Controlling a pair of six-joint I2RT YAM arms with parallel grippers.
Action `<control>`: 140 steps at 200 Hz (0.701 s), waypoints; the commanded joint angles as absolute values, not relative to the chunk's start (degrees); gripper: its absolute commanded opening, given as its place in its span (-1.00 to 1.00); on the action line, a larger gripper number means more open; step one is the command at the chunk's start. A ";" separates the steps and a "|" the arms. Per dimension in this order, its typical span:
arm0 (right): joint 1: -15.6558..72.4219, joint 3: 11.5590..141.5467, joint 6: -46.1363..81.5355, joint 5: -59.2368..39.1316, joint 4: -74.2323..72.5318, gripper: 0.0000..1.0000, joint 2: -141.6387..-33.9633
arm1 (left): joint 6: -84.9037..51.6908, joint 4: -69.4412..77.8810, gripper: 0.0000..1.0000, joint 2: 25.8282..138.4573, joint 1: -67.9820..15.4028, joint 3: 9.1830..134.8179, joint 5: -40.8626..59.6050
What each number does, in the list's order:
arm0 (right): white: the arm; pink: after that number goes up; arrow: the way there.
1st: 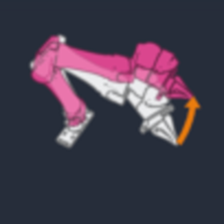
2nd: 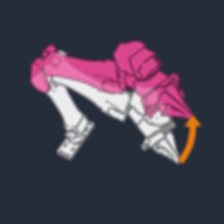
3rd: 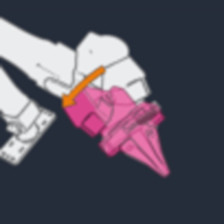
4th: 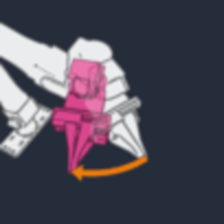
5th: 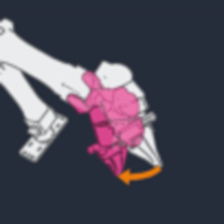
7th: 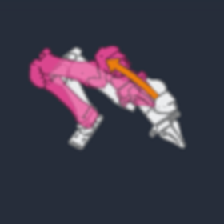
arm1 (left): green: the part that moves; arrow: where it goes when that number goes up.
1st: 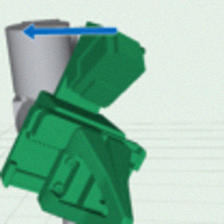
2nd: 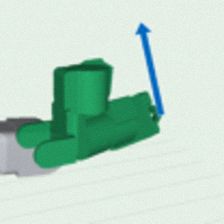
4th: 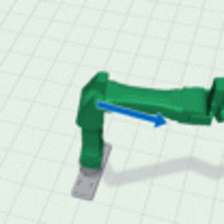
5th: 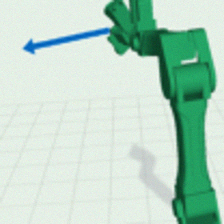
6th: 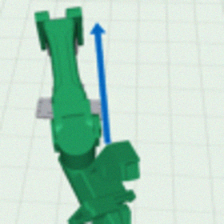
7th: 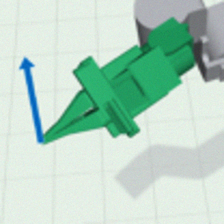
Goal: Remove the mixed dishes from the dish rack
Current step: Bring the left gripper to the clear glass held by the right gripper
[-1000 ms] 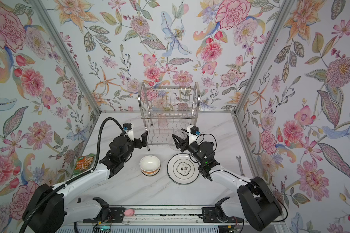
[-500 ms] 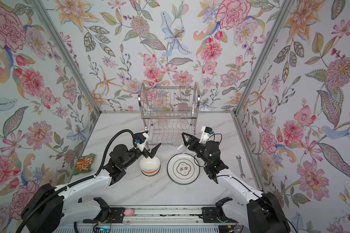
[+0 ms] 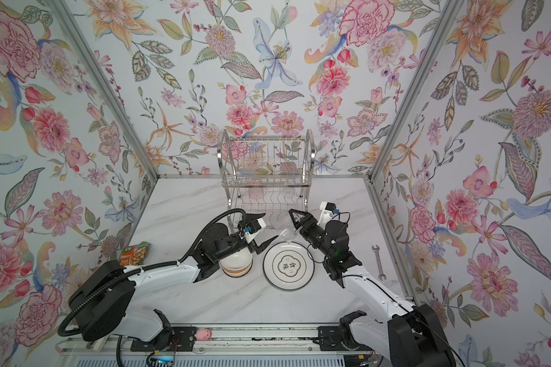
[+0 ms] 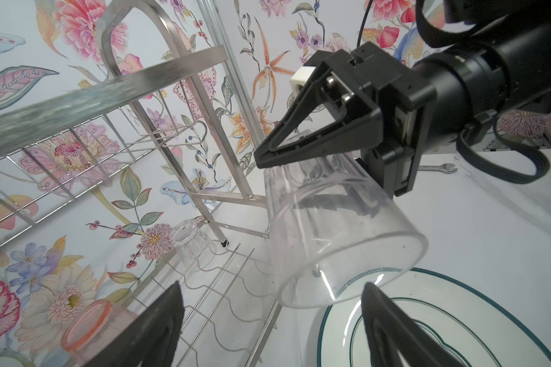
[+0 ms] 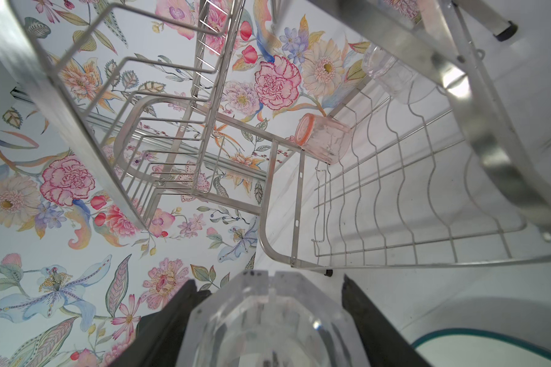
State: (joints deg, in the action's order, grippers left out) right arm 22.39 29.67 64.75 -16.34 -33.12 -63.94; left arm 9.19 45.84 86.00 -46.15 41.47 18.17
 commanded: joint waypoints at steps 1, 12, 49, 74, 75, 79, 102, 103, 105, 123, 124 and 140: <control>22.15 31.52 66.24 -17.66 -34.67 -1.00 -62.62 | 8.73 50.25 0.61 88.97 -47.01 44.38 17.86; 22.08 31.21 66.74 -17.69 -35.21 -1.00 -62.53 | 8.61 51.24 0.55 91.52 -47.11 45.39 18.02; 21.81 30.41 68.14 -18.07 -36.47 -1.00 -62.40 | 7.65 55.39 0.20 95.28 -47.71 47.50 17.58; 21.63 30.02 69.09 -18.76 -37.23 -1.00 -62.66 | 5.82 57.00 -0.14 96.13 -48.03 47.55 16.54; 21.63 30.00 69.13 -18.74 -37.25 -1.00 -62.66 | 5.81 57.02 -0.15 96.14 -48.01 47.55 16.44; 21.62 29.90 69.33 -18.89 -37.45 -1.00 -62.79 | 5.80 57.27 -0.18 96.17 -47.99 47.47 16.38; 21.19 29.79 70.11 -20.03 -37.89 -1.00 -63.51 | 5.65 57.45 -0.29 96.23 -48.19 47.50 16.08; 21.18 29.79 70.08 -20.08 -37.88 -1.00 -63.57 | 5.64 57.46 -0.29 96.19 -48.22 47.53 16.04; 21.23 29.86 70.17 -20.22 -37.97 -1.00 -63.68 | 5.63 57.45 -0.30 96.16 -48.22 47.54 16.03; 21.08 29.79 70.95 -21.19 -38.97 -1.00 -64.46 | 5.55 57.65 -0.47 96.23 -48.24 47.46 16.08; 21.09 29.75 70.98 -21.23 -39.04 -1.00 -64.62 | 5.54 57.70 -0.48 96.23 -48.29 47.46 16.04; 21.05 29.79 71.42 -21.96 -39.45 -1.00 -65.16 | 5.23 58.14 -0.63 96.14 -48.39 47.46 15.69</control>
State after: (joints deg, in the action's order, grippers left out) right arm 21.28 29.67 69.65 -19.77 -35.77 -64.31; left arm 5.85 55.44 95.59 -47.53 46.06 16.34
